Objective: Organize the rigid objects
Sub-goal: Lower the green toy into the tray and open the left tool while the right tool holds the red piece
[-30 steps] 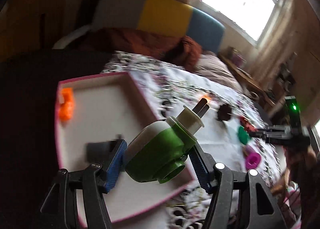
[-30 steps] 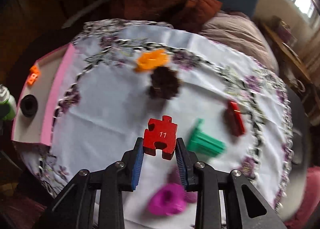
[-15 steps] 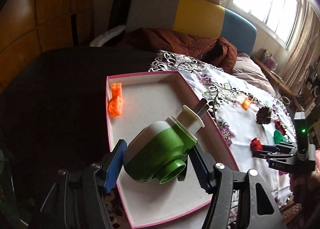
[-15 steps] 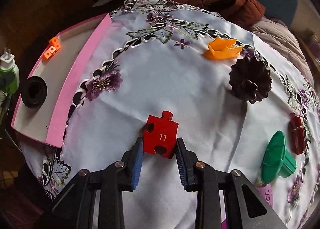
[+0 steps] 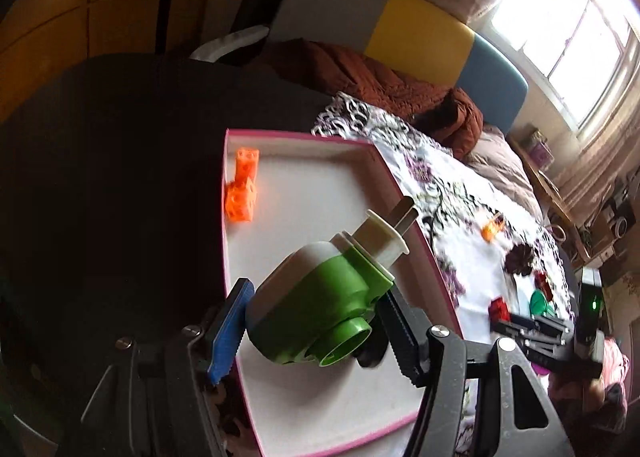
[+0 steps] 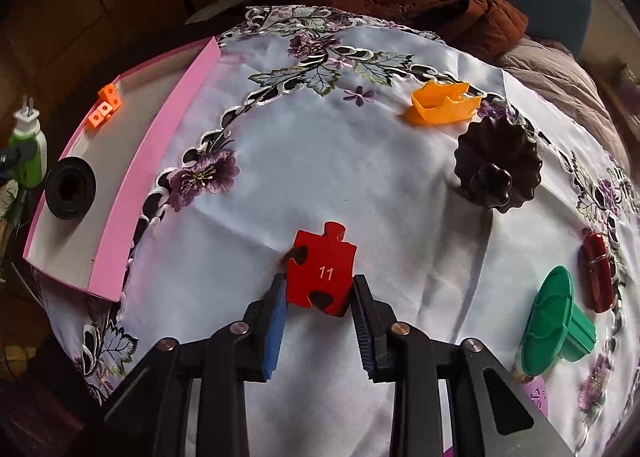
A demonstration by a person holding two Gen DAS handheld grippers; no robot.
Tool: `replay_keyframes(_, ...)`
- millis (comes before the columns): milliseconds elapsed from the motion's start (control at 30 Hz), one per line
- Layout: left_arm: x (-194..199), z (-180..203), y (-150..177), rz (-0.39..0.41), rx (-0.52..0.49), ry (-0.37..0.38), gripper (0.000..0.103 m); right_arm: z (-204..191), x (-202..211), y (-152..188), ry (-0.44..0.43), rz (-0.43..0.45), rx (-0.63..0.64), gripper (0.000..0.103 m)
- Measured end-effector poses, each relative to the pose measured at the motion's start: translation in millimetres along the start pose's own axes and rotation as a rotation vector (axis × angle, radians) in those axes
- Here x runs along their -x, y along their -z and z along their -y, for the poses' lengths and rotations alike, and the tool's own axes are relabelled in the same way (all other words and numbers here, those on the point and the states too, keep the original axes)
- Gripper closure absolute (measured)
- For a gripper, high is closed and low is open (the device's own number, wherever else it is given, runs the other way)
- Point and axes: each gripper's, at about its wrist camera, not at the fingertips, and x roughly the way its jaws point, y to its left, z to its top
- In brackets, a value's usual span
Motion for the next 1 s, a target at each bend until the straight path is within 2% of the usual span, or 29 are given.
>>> replay_keyframes(233, -21.3, -6.7, -22.0, -0.019, 0.031, -0.01, 0.039, -0.5, -0.5, 0.5, 0.005, 0.002, 0.007, 0.071)
replay_keyframes(367, -38.4, -12.6, -27.6, -0.052, 0.06, -0.055, 0.039, -1.0, -0.5, 0.7, 0.004, 0.006, 0.013, 0.071)
replay_keyframes(567, -57.7, -13.6, -28.7, -0.084, 0.035, -0.104, 0.039, -0.9, -0.6, 0.7, 0.004, 0.008, 0.017, 0.071)
replay_keyframes(833, -47.8, -10.7, -16.7, -0.05, -0.016, -0.145, 0.038, -0.9, -1.1, 0.6, 0.005, 0.011, 0.021, 0.071)
replay_keyframes(1000, -27.9, -8.5, -8.0, -0.011, -0.016, -0.154, 0.038, -1.1, -1.0, 0.9, 0.004, 0.013, 0.022, 0.071)
